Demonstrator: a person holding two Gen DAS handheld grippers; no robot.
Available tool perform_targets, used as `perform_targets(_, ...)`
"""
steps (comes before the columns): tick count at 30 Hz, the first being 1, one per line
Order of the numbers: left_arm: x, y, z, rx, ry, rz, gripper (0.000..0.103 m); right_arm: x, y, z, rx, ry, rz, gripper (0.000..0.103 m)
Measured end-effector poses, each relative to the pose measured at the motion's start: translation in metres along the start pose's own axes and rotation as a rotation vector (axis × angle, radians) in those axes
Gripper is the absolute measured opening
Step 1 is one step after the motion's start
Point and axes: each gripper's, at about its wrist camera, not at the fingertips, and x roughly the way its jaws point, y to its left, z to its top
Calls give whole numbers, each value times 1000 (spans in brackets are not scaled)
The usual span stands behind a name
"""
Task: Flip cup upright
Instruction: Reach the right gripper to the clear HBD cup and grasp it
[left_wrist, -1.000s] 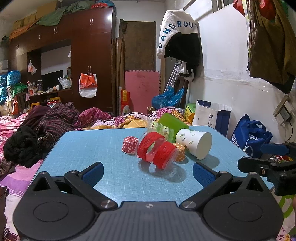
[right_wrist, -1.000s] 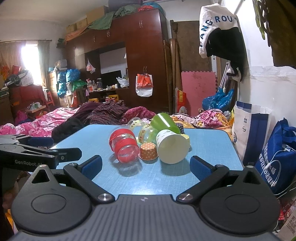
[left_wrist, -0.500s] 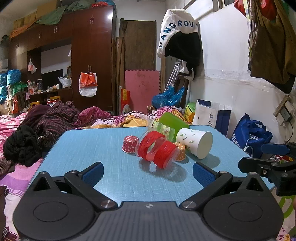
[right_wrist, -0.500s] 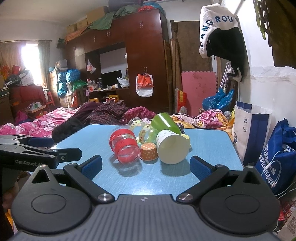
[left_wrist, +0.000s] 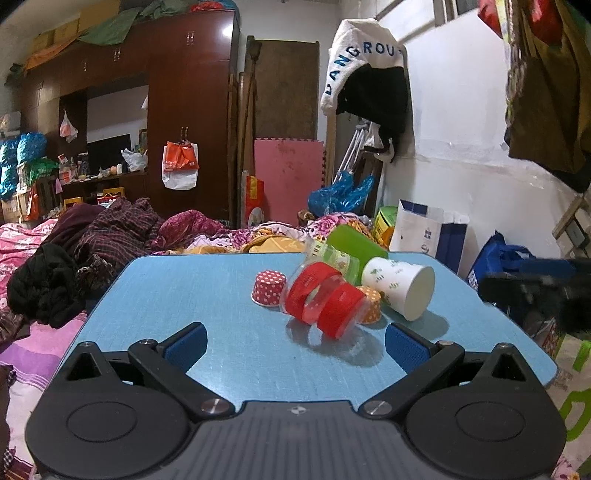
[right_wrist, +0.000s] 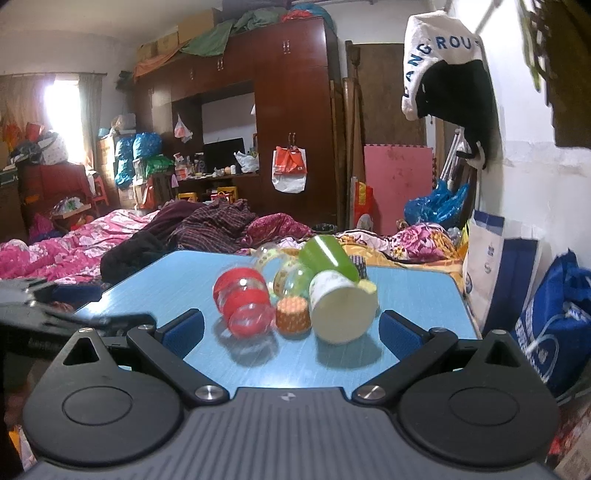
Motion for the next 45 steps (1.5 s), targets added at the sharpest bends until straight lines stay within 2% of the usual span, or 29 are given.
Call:
perform_targets(3, 8, 13, 2, -36, 15, -5, 103, 21, -3, 21, -12, 24, 25, 102)
perform_targets(6, 12, 25, 3, -57, 25, -22, 103, 51, 0, 39, -39, 59, 3, 102)
perform_targets(8, 13, 30, 2, -62, 23, -19, 103, 78, 2, 47, -70, 112, -2, 99)
perform_targets(10, 13, 36, 2, -60, 22, -11, 103, 105, 0, 52, -70, 171, 18, 89)
perform_targets(12, 14, 40, 2, -62, 14, 3, 103, 126, -2, 53, -65, 217, 45, 82)
perform_targets(17, 17, 54, -1, -88, 8, 6, 103, 165, -2, 52, -94, 308, 65, 77)
perform_targets(21, 23, 65, -2, -119, 18, 11, 103, 172, -3, 53, -116, 348, 71, 76)
perform_targets(24, 26, 70, -5, -140, 29, 1, 103, 177, -3, 54, -123, 372, 75, 70)
perform_targets(37, 32, 71, -9, -147, 46, -20, 103, 207, 9, 54, -224, 486, 82, 68)
perform_targets(42, 36, 73, -8, -155, 52, -18, 103, 211, 8, 57, -214, 494, 80, 67)
perform_targets(43, 36, 73, -9, -159, 54, -19, 103, 213, 8, 57, -215, 503, 78, 62)
perform_targets(45, 37, 75, -9, -167, 54, -19, 103, 214, 6, 58, -203, 508, 73, 60)
